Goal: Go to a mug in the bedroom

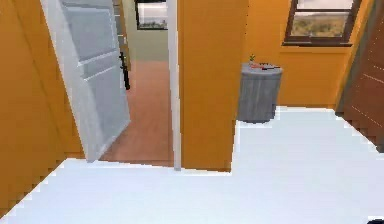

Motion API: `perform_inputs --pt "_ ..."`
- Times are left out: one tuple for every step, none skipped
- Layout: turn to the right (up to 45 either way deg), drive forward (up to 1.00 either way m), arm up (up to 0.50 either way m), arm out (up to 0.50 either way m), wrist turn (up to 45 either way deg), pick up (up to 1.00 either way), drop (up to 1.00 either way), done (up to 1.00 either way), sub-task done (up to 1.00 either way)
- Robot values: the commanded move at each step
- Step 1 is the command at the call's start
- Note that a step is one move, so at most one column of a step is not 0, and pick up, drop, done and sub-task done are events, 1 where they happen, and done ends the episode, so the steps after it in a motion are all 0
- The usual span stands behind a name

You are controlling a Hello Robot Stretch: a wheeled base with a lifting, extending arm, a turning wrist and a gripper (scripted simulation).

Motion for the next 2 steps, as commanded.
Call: perform_inputs --pt "-18.0 0.00 0.00 0.00 0.0 0.00 0.00 0.00 0.00" --pt "0.0 1.00 0.00 0.00 0.0 0.00 0.00 0.00 0.00"
